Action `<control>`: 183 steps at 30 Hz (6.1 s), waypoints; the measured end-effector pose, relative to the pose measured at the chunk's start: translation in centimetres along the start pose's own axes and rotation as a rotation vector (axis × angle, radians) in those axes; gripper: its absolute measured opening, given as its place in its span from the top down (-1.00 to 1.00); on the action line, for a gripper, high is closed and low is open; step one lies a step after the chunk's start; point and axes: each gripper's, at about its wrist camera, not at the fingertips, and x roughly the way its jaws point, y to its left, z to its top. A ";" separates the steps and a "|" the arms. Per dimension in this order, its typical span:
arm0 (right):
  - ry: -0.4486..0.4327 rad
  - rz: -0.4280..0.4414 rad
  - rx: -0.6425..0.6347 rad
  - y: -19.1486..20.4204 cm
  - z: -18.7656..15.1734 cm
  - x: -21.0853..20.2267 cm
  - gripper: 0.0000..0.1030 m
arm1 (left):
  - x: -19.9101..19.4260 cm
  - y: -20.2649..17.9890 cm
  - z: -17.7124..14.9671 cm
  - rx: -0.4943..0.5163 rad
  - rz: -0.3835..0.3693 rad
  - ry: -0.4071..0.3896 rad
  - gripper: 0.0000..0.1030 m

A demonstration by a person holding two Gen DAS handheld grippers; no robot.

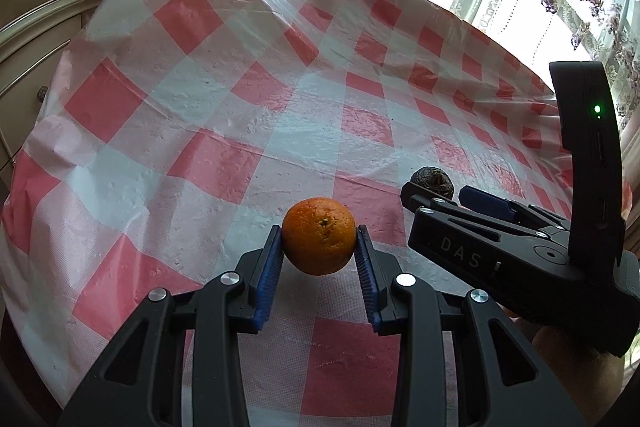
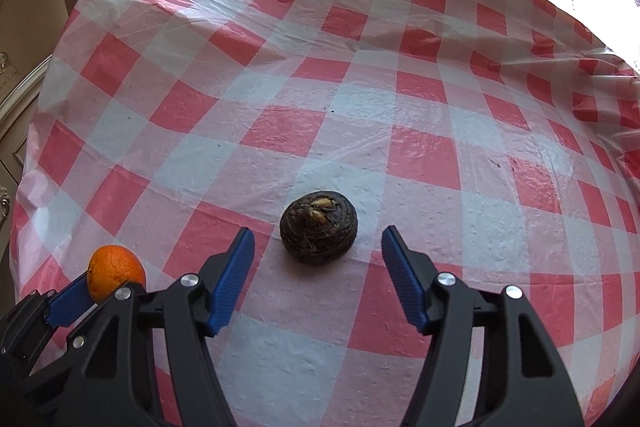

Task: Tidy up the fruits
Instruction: 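Close the left gripper on the orange while the right gripper grasps the dark fruit, then lift the orange and dark fruit with both grippers and carry them over the box, then lower both grippers into the box and open them to release the fruits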

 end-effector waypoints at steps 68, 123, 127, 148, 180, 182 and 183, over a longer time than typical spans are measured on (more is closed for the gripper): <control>-0.020 -0.029 0.184 -8.1 -10.4 -13.3 0.22 | -4.9 -10.7 -2.7 0.282 -0.104 0.011 0.36; 0.128 -0.498 0.624 -35.2 -33.5 -27.5 0.22 | -7.4 -39.9 -21.9 0.991 -0.580 0.270 0.36; 0.170 -0.518 0.614 -35.9 -34.0 -26.3 0.22 | -6.6 -42.3 -24.2 1.087 -0.592 0.309 0.36; 0.406 -0.554 0.619 -38.9 -36.9 -21.8 0.22 | -1.4 -47.0 -30.0 1.274 -0.483 0.492 0.33; 0.414 -0.608 0.593 -38.9 -37.0 -21.4 -0.12 | -1.0 -46.7 -28.3 1.199 -0.526 0.500 -0.22; 0.406 -0.611 0.599 -38.9 -37.0 -21.6 -0.15 | -1.0 -46.5 -28.0 1.192 -0.531 0.498 -0.29; 0.401 -0.616 0.602 -38.9 -37.0 -21.8 -0.18 | -1.0 -46.4 -27.9 1.186 -0.531 0.495 -0.31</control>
